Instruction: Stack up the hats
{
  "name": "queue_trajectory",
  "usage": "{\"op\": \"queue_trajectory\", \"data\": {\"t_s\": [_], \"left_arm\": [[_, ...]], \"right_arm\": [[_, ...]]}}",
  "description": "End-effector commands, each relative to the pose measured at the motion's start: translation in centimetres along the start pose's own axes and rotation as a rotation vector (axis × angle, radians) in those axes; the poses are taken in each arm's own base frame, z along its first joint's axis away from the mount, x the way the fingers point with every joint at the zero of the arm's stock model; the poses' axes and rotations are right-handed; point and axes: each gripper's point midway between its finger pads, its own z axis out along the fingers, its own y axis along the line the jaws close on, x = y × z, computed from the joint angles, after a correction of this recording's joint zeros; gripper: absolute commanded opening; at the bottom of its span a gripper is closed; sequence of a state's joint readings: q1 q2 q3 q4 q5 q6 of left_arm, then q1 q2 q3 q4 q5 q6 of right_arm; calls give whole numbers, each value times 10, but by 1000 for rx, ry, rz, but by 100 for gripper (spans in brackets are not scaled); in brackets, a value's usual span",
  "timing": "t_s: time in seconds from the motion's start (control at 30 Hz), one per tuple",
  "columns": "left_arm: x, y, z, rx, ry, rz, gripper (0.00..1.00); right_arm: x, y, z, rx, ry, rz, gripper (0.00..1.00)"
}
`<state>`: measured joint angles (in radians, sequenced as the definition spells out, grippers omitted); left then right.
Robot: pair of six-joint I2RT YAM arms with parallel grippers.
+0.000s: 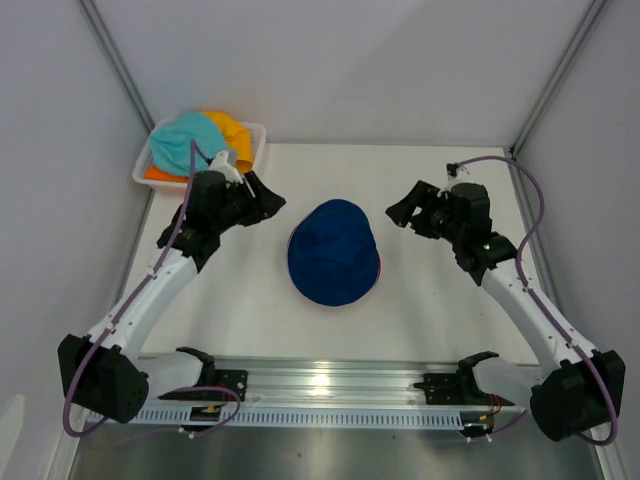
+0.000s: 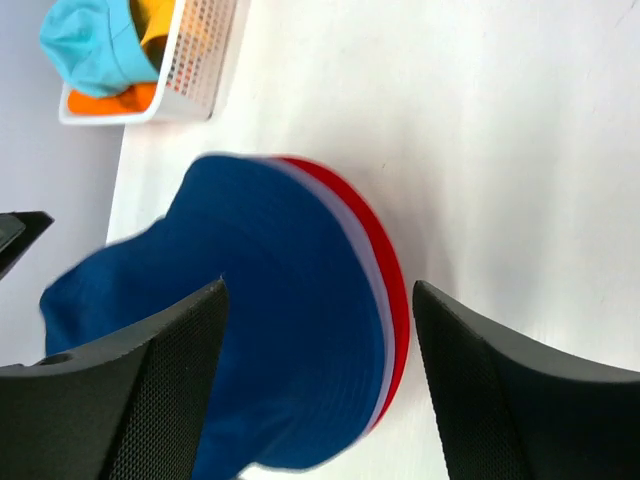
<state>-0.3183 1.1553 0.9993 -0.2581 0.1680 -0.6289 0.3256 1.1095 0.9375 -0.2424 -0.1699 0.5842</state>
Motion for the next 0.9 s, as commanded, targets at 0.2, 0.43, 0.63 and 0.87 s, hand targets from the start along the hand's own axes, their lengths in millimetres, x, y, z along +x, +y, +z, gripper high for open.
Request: {"op": "queue_trajectory", "data": {"t_s": [0.2, 0.43, 0.63, 0.87], "left_arm": [[-6, -15, 56, 81, 85, 18, 44], [31, -25, 67, 92, 179, 59, 38], [69, -1, 82, -18, 293, 60, 36], [85, 20, 90, -100, 335, 52, 33]], "right_arm": [[-15, 20, 75, -132, 91, -66, 69], [16, 27, 108, -182, 214, -58, 66], [42, 12, 121, -135, 285, -62, 65], [62, -5, 130, -84, 339, -64, 62]]}}
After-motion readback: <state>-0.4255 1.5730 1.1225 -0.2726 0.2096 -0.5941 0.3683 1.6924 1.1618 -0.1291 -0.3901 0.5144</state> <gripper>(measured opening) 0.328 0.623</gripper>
